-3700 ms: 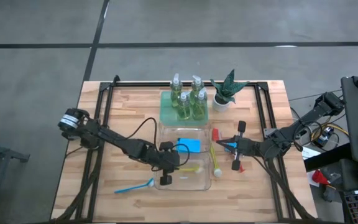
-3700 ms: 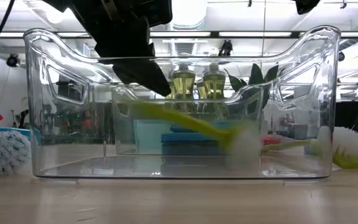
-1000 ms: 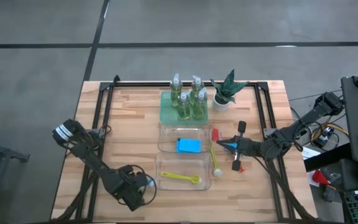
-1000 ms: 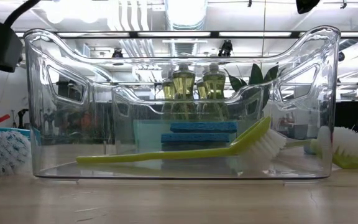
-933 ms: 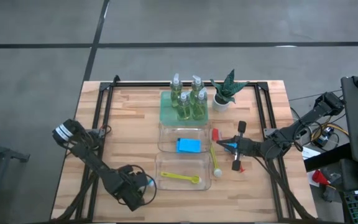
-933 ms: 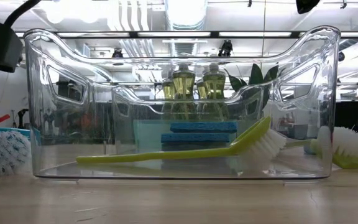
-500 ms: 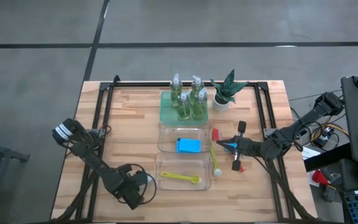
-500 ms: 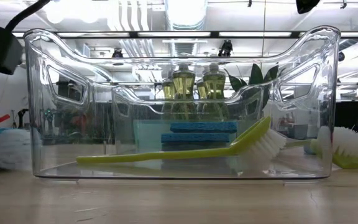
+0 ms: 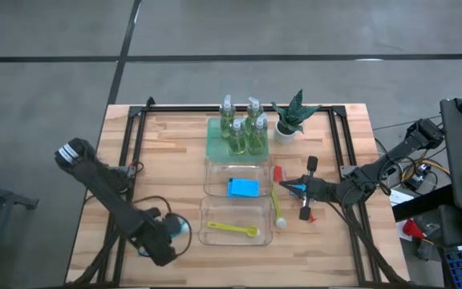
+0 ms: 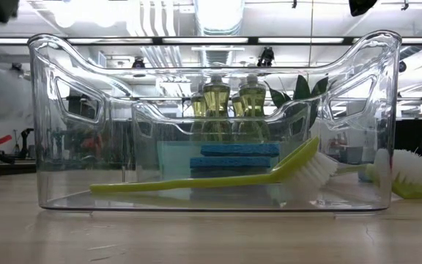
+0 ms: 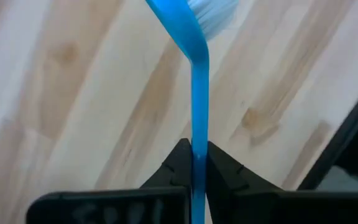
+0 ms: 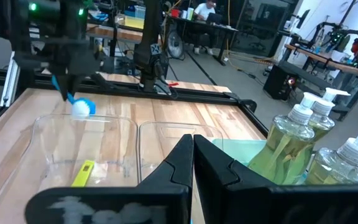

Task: Pick & Place Kitchen Sink Supplies
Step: Put the blue dish brush into the bottom transparent bin

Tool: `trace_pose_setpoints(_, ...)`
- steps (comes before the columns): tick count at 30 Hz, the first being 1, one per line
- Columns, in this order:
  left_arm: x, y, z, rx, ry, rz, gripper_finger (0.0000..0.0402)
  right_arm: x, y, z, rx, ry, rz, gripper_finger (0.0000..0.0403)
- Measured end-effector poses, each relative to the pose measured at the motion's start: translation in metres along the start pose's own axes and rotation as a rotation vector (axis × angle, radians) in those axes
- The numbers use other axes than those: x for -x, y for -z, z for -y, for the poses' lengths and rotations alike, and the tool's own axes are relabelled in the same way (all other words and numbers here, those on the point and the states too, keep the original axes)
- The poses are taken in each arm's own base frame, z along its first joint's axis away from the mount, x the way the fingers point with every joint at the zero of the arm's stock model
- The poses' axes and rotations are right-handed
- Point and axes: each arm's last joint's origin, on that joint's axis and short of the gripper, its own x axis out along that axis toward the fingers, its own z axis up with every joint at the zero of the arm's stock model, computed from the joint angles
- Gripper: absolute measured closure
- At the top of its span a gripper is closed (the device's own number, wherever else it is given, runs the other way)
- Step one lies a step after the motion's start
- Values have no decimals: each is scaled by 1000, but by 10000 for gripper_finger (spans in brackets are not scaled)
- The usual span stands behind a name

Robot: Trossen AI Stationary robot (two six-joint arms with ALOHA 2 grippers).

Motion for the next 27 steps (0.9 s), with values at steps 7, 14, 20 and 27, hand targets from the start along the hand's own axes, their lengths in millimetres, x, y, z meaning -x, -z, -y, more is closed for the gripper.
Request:
trace_pose_setpoints(7, 43, -7, -9, -59, 51, 249, 390, 0, 0, 0, 1, 0, 0, 394)
trace_pose_setpoints(14, 84, -24, 0, -224, 20, 753, 379, 0, 0, 0, 0, 0, 0, 394)
trace_pose_setpoints(20, 102, -45, 27, -344, -71, 1155, 390, 0, 0, 0, 0, 0, 0, 394)
trace_pose_setpoints(27, 73, -84, 44, -456, -76, 1144, 375, 0, 0, 0, -1, 0, 0, 394)
